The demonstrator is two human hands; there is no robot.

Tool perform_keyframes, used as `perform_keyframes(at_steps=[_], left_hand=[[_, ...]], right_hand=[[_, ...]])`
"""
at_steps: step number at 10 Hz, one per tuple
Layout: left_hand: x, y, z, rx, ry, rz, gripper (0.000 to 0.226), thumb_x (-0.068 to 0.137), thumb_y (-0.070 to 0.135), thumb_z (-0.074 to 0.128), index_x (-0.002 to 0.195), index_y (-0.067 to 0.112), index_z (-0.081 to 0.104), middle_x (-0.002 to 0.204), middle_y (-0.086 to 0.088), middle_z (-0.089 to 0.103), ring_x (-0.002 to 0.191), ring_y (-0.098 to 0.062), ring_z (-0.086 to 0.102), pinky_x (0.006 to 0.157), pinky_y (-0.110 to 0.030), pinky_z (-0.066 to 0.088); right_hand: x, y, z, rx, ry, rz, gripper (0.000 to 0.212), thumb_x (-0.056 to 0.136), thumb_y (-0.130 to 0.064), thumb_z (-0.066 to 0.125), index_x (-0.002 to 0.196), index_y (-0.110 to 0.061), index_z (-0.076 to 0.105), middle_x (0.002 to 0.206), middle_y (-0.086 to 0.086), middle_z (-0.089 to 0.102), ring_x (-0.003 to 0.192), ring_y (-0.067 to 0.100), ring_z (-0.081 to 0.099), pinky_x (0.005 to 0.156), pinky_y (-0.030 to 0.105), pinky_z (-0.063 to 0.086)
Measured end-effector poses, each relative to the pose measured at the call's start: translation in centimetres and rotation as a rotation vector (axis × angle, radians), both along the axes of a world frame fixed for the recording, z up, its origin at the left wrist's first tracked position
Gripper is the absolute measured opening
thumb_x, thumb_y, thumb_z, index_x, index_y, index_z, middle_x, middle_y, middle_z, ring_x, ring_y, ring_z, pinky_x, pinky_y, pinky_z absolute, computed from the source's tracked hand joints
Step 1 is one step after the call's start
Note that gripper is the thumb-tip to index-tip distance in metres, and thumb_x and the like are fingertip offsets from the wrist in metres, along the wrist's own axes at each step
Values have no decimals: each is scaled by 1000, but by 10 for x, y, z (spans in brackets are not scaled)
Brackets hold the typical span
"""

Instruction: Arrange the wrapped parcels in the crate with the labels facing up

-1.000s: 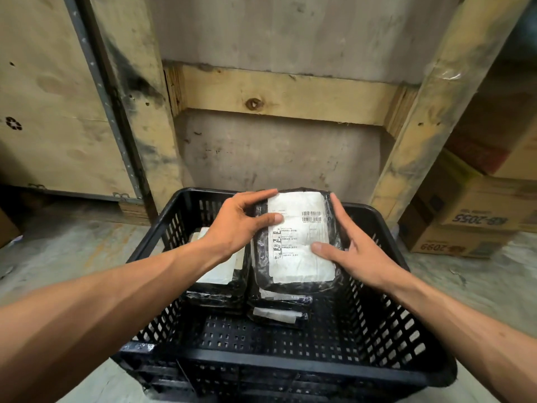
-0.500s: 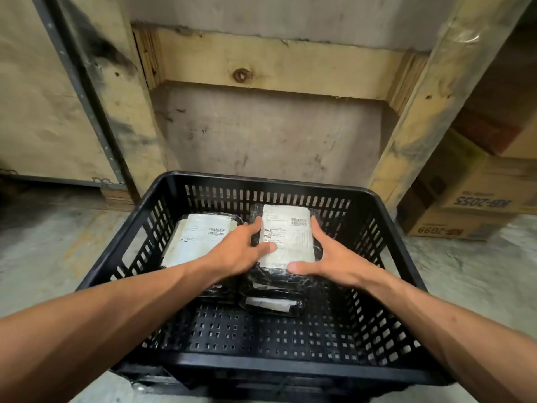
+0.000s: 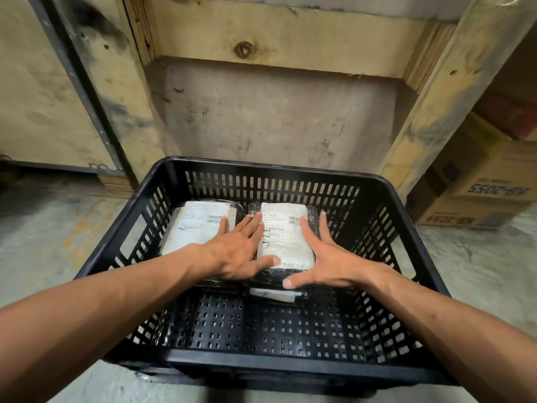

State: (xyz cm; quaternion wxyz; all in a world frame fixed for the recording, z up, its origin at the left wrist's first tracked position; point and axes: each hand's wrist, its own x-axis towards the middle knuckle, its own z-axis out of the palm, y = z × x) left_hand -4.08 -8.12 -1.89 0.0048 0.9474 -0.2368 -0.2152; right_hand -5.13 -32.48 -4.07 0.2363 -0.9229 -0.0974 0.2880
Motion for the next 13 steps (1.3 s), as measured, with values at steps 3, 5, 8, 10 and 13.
perform_keyframes(at_steps=[3,5,8,10,13], left_hand=[[3,16,-10,26,12,-106,102,92,78,18,155,11,-26,159,-10,-38,149,-23,-32,121,-57,-15],[2,16,-16,32,-4,-122,97,95,74,16,153,10,-29,158,-10,-40,147,-23,-36,120,-57,-18],[4,15,-23,39,-29,-130,94,97,70,13,153,7,-28,158,-11,-39,148,-25,-34,120,-57,-18],[1,15,-19,30,-25,-116,95,97,71,16,154,8,-27,160,-11,-37,149,-24,-33,120,-55,-19],[-23,29,20,-231,-90,-81,79,103,50,46,163,17,7,170,-5,6,156,-19,8,119,-26,-1]], right_hand=[[2,9,-8,-36,-124,63,139,51,-97,66,137,-60,-37,149,-12,-57,160,26,8,127,39,18],[-1,9,-6,-46,-132,103,141,60,-97,62,147,-51,-40,146,-9,-61,160,27,3,127,38,15],[1,8,-9,-40,-143,137,136,67,-94,57,147,-47,-42,143,-6,-65,160,26,3,126,36,19],[-2,10,-2,-70,-137,141,132,56,-103,52,136,-61,-45,142,-8,-65,159,29,18,124,39,29],[12,13,53,-349,-8,191,123,78,-80,66,159,-44,-19,172,9,-19,159,33,11,127,46,13]])
